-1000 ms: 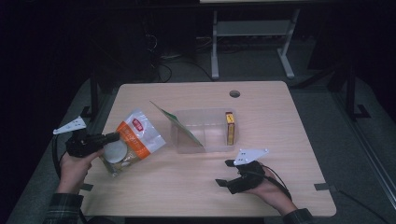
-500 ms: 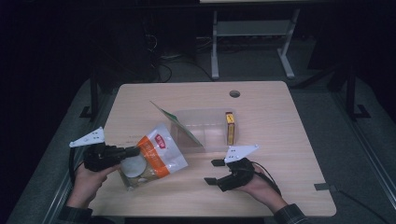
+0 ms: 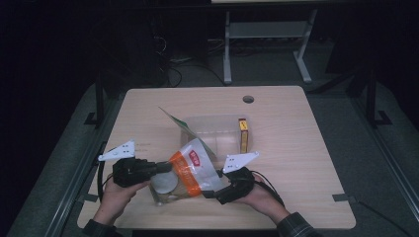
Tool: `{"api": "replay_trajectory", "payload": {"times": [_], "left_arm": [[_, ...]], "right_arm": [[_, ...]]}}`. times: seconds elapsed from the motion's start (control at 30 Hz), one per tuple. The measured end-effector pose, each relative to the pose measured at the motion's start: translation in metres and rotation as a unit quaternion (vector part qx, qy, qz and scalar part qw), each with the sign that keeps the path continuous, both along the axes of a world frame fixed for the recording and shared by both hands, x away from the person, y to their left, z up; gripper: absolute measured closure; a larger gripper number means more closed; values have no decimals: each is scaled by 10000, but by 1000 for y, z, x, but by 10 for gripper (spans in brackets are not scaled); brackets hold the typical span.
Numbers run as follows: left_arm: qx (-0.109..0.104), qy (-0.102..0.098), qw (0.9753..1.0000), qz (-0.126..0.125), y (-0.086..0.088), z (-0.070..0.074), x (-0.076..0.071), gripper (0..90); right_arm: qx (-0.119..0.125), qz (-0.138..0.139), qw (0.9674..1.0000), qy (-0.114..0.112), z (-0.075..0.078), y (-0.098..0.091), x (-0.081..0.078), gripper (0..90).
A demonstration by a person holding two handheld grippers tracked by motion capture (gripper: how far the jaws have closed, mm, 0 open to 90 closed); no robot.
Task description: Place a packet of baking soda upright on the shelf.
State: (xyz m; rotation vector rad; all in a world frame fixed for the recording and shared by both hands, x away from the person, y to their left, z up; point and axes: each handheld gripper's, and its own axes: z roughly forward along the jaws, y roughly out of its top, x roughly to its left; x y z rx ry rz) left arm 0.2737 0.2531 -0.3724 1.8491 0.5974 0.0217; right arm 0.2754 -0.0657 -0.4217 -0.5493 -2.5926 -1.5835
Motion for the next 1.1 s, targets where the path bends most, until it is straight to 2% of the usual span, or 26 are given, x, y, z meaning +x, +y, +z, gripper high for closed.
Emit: {"api": "replay_trajectory", "payload": {"times": [0.2, 0.33, 0.47, 0.57, 0.63, 0.77, 0.93, 1.03, 1.1], "left_arm": [[-59, 66, 9999, -110, -6, -4, 0, 899], [-132, 83, 9999, -50, -6, -4, 1, 899], [-179, 104, 9998, -36, -5, -5, 1, 898], [-157, 59, 9999, -31, -6, -7, 1, 897], [-72, -1, 10000, -34, -8, -7, 0, 896], [-36, -72, 9999, -108, -10, -7, -1, 896], [124, -25, 9995, -299, -19, -12, -4, 896], [291, -24, 9987, -411, -26, -15, -6, 895], [319, -29, 9985, -452, -28, -16, -6, 894]], "right_arm": [[174, 169, 9996, 142, 0, 6, 2, 592], [211, 238, 9990, 324, -3, 8, 3, 705], [321, 294, 9981, 427, -2, 7, 3, 888], [389, 308, 9978, 431, 0, 4, 3, 896], [391, 269, 9983, 352, 2, 2, 2, 897], [509, 174, 9984, 176, 13, -7, 4, 899], [639, 1, 9979, 107, 23, -19, 8, 899], [631, -42, 9980, -13, 26, -24, 9, 899], [593, 7, 9982, -79, 29, -26, 7, 900]]}}
